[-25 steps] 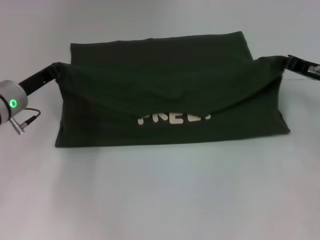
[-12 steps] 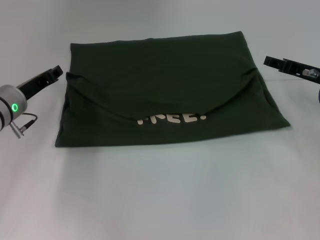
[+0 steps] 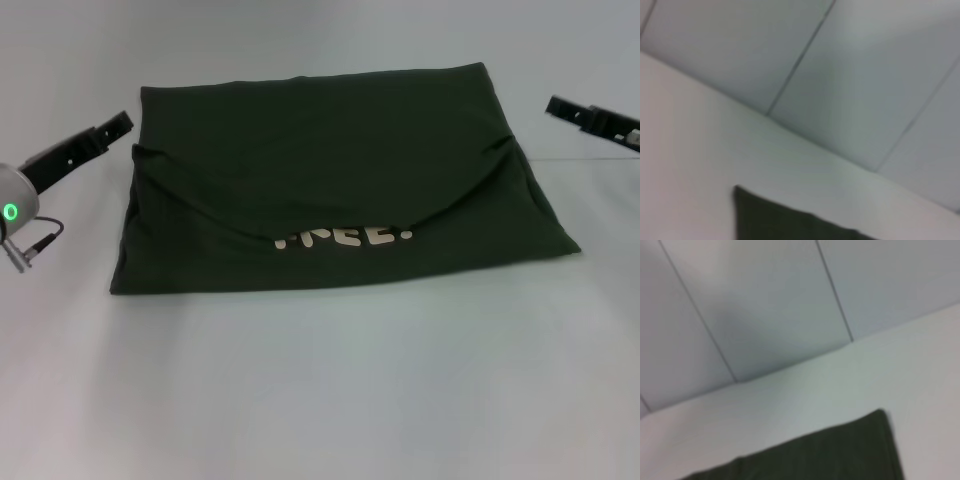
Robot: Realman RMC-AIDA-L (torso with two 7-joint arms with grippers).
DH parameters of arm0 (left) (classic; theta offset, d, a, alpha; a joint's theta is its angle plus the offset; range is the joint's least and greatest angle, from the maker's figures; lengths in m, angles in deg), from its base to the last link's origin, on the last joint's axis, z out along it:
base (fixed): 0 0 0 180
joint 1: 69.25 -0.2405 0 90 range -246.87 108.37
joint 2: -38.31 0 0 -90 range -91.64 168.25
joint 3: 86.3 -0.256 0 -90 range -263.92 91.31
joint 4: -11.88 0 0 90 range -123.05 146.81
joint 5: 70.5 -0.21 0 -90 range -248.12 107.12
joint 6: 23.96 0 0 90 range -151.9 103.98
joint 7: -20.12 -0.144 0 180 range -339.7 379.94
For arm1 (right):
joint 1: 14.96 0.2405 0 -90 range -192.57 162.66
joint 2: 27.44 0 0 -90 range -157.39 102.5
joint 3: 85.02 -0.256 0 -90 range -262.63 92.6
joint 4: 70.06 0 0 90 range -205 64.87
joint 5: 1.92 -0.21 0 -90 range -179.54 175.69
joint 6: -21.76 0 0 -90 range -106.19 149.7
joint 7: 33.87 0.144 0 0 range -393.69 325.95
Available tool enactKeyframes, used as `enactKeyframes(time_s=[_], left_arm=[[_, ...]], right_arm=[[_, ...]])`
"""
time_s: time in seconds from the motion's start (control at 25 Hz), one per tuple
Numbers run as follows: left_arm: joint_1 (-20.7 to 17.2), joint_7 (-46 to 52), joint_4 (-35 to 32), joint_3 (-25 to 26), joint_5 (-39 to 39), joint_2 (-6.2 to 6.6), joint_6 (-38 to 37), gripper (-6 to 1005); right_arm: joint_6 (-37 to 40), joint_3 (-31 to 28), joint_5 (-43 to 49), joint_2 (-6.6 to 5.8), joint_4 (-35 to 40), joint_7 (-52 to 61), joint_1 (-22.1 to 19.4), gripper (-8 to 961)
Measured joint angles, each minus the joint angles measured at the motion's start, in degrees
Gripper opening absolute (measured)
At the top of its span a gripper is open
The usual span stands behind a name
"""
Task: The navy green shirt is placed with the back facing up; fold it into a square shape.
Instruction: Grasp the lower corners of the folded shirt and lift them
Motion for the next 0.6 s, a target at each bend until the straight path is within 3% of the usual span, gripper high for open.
enactKeyframes(time_s=[0.24,0.6], left_arm=[[-2.7,-1.6,-3.1,0.1,0.0,-0.05,-9.6,778],[-4.5,-5.0,-3.7,0.0,-0.3,-0.42,-14.6,822]], right_arm=[[4.9,0.3,-13.8,0.16,0.1,-11.9,-3.7,828],[12.4,0.0,-22.3,0.60,0.4,-17.0,-7.2,867]])
